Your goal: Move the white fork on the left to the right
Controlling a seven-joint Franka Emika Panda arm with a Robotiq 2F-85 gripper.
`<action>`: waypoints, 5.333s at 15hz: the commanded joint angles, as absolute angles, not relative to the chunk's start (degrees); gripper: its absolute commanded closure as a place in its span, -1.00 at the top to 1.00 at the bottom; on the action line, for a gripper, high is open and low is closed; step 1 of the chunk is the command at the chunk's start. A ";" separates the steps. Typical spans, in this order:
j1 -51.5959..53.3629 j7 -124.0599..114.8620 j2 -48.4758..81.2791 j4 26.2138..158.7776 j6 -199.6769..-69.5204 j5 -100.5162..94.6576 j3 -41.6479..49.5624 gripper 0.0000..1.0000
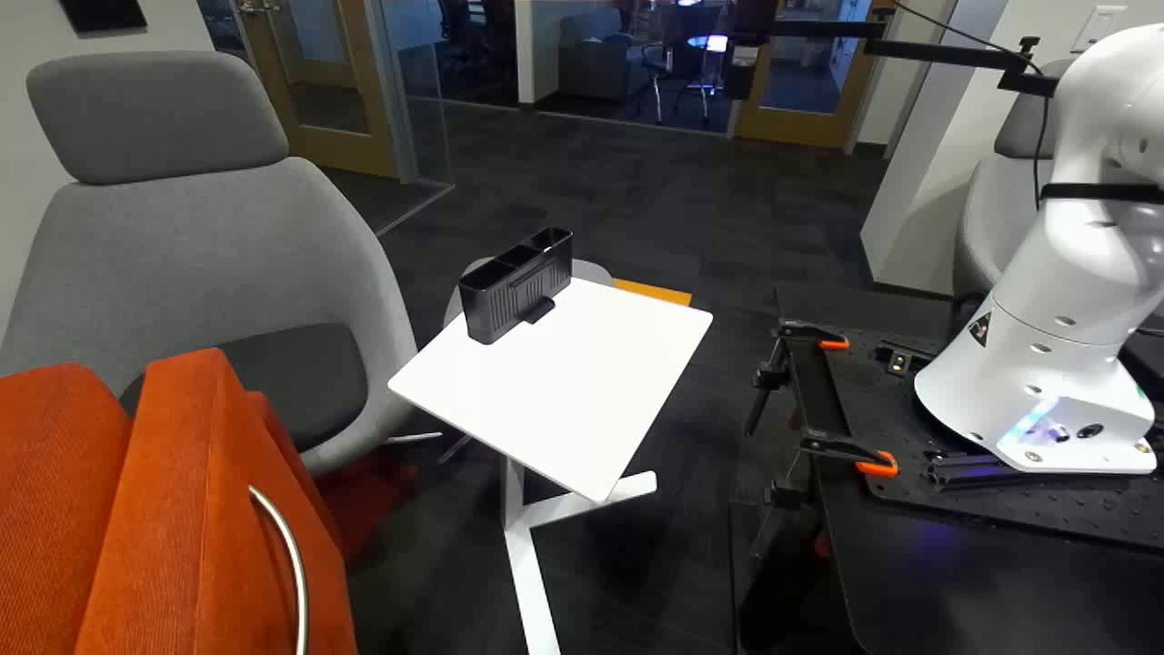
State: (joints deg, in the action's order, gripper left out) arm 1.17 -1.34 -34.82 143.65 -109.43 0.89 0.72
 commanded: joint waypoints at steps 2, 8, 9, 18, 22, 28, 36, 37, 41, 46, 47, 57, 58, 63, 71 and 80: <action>0.74 -1.13 -34.79 143.53 -109.29 1.10 0.37 1.00; 0.74 -1.13 -34.79 143.53 -109.29 1.10 0.37 1.00; 0.74 -1.13 -34.79 143.53 -109.29 1.10 0.37 1.00; 0.74 -1.13 -34.79 143.53 -109.29 1.10 0.37 1.00; 0.74 -1.13 -34.79 143.53 -109.29 1.10 0.37 1.00; -3.78 -12.07 -25.12 141.43 -121.65 0.51 0.11 1.00; -7.45 -36.11 0.09 134.79 -143.55 -1.01 -0.32 1.00; -6.72 -39.76 1.93 133.45 -143.22 -1.11 0.22 1.00; -5.01 -40.88 2.55 133.86 -142.98 -0.75 1.92 1.00; -4.35 -45.37 6.82 131.03 -144.45 -1.38 2.24 1.00; -3.90 -46.82 8.46 130.33 -145.31 -1.45 2.39 1.00; -0.54 -54.07 30.15 120.07 -158.79 10.67 2.50 1.00; -0.79 -53.66 32.05 118.40 -157.88 12.94 1.79 1.00; 0.33 -54.72 39.68 112.03 -157.84 17.80 1.95 1.00; 1.91 -55.87 46.14 106.78 -154.88 18.78 3.27 1.00; 5.41 -60.49 50.16 103.49 -154.37 17.51 7.23 1.00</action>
